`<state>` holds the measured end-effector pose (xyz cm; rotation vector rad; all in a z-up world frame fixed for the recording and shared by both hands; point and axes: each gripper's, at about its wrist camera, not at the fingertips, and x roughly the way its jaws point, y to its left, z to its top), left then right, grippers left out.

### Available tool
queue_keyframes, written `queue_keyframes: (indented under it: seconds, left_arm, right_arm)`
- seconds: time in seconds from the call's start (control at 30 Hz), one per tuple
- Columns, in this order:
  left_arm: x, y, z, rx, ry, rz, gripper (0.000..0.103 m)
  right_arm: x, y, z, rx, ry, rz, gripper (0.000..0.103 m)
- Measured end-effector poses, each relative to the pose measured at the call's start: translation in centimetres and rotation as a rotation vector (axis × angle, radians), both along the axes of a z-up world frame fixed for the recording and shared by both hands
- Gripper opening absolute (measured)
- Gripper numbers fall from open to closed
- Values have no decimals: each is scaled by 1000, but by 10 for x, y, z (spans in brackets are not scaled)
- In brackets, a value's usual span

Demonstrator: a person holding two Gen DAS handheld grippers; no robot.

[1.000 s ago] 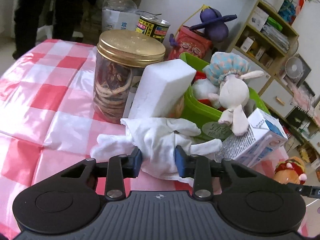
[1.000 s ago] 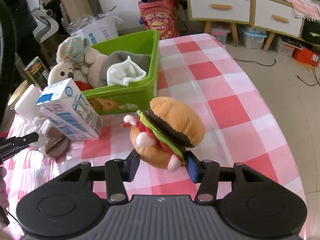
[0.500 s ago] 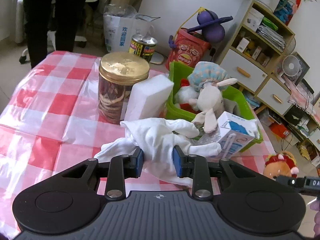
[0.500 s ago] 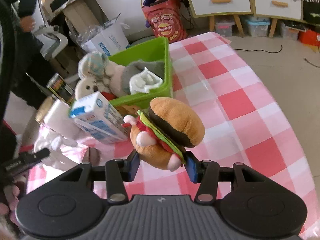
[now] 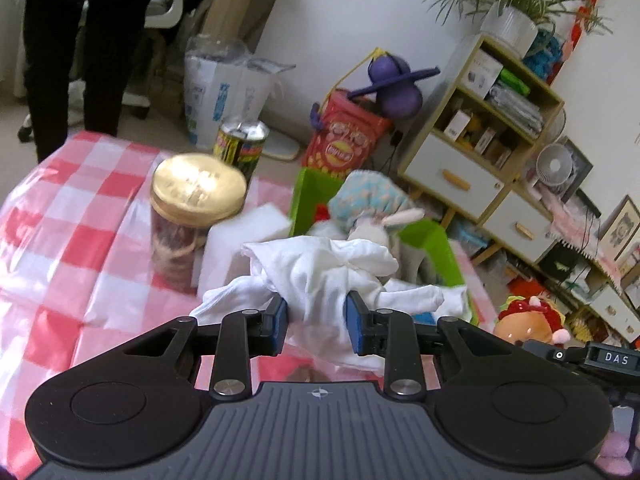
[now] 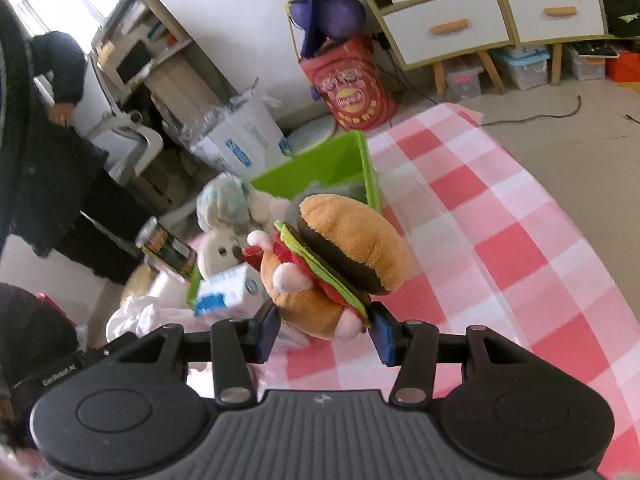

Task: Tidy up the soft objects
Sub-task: 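Lift the white glove and hamburger plush into the green bin and release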

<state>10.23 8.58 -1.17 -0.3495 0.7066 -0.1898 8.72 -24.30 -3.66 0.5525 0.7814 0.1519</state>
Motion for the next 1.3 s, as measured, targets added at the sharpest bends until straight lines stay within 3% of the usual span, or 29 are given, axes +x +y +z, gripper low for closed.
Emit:
queue_keyframes:
  seconds: [0.33,0.47,0.83,1.03,1.13,1.3]
  left_arm:
    - [38,-17,-6,77,-33,7,30]
    - [61,-28,-5,119,-38,-17,30]
    - [118,-63,-17,296,-18,-118,29]
    - [135,-82,-36,397,21,-147,28]
    - [136,-82,-38,398,20,-149,29]
    - [124,-74,-25,343,-12,-150,43]
  right_arm:
    - [28,5,1,62,-103,-4,21]
    - [50,12,-3,60,-80,-1,21]
    - [99,30,-14,-87,-104,-21,22]
    - [110,33,-35,-143,-68,-23,22]
    - [111,32,-40,-145,-60,-22,23]
    - [104,26,-28,-115,-55,-20,33]
